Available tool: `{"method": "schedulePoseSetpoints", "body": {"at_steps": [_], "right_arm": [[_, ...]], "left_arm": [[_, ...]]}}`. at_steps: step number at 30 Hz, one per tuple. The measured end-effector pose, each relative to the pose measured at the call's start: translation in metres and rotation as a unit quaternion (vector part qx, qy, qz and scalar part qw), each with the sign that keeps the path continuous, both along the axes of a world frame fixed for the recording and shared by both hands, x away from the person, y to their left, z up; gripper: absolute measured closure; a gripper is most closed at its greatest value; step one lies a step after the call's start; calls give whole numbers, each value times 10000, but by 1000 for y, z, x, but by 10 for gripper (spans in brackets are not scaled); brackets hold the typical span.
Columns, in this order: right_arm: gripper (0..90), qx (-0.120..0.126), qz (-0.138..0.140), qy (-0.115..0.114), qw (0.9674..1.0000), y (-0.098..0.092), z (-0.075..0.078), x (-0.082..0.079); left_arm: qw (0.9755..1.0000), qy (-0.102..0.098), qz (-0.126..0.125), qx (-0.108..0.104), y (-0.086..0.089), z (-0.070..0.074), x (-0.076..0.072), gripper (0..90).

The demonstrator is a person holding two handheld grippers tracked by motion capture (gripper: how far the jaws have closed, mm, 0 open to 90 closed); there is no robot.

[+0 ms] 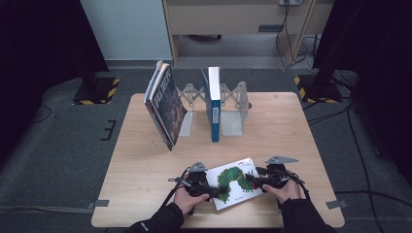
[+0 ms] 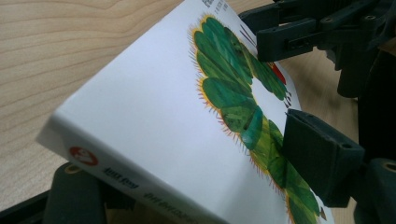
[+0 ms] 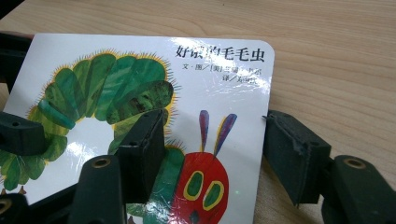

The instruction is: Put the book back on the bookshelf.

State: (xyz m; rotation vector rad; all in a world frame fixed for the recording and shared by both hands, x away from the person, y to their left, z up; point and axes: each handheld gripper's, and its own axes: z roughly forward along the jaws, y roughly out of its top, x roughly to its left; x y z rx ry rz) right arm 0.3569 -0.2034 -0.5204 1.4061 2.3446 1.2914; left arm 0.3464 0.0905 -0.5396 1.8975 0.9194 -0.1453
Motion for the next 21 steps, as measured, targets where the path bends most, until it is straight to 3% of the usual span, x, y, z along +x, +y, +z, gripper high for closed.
{"method": "schedulePoseSetpoints", "body": {"at_steps": [5,15,21], "right_arm": [[373,62,43,-68,9999,-2,0,0],[361,328,123,-128,9993,-5,3,1],[295,334,61,-162,9993,-8,4,0]], "left_arm": [[9999,6,89,114,2,3,0,313],[9998,70,140,-96,6,13,-3,446],[9996,137,153,-173,7,18,-3,498]]}}
